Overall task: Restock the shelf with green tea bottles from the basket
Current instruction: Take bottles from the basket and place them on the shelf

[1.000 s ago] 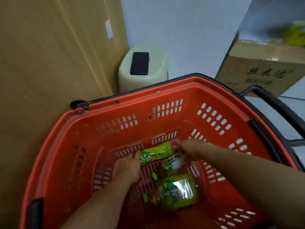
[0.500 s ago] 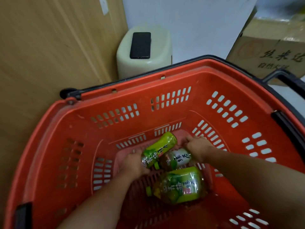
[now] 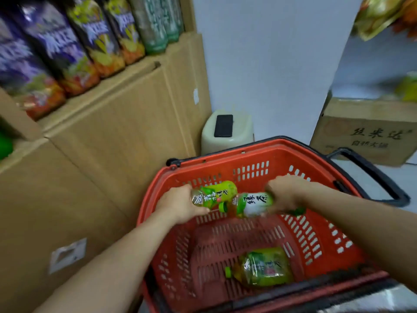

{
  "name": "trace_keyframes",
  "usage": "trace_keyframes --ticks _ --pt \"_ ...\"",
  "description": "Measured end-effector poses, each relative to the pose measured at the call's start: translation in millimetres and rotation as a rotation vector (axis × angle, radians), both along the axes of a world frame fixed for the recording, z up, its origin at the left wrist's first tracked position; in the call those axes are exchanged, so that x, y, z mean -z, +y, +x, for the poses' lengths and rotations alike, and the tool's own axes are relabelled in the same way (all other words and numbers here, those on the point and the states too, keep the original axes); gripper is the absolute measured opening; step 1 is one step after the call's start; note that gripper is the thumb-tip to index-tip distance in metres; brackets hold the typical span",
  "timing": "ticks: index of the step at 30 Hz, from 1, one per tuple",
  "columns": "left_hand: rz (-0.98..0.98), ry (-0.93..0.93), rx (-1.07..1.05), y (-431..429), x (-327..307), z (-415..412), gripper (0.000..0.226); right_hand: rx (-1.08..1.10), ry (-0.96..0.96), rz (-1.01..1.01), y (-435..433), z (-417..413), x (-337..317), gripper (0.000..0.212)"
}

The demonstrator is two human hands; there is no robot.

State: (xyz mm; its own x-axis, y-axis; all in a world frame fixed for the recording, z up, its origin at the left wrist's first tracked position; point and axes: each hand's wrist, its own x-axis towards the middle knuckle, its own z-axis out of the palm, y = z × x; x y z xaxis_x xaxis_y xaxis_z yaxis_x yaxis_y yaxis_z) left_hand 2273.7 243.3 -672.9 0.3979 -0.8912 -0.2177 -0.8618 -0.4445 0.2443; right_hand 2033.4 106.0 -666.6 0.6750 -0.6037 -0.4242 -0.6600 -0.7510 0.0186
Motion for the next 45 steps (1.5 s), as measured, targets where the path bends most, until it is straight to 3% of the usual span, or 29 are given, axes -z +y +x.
trace_keyframes --ticks 8,11,14,20,23,31,37,45 --pt "-0.506 0.101 -0.338 151 -164 2 0.066 0.017 -0.513 0.001 89 -10 -123 0.072" --pt "-0.68 0.113 -0.408 213 -220 5 0.072 0.018 -0.754 0.225 134 -3 -161 0.041" --pt "-0.764 -0.073 -0.457 274 -270 5 0.075 0.052 -0.997 0.525 179 17 -188 0.055" --pt "-0.704 -0.556 -0.461 368 -338 -16 0.072 -0.01 -1.18 0.635 237 71 -229 0.084" --pt "-0.671 -0.641 -0.492 391 -353 -16 0.072 -0.088 -1.242 0.768 257 101 -248 0.062" --pt "-0.609 -0.595 -0.566 391 -380 3 0.061 -0.092 -1.467 1.004 301 180 -267 0.047" --pt "-0.547 -0.541 -0.583 358 -377 25 0.061 -0.058 -1.48 0.821 290 234 -251 0.045" --pt "-0.608 -0.494 -0.722 314 -351 75 0.082 -0.038 -1.549 0.71 286 300 -228 0.078"
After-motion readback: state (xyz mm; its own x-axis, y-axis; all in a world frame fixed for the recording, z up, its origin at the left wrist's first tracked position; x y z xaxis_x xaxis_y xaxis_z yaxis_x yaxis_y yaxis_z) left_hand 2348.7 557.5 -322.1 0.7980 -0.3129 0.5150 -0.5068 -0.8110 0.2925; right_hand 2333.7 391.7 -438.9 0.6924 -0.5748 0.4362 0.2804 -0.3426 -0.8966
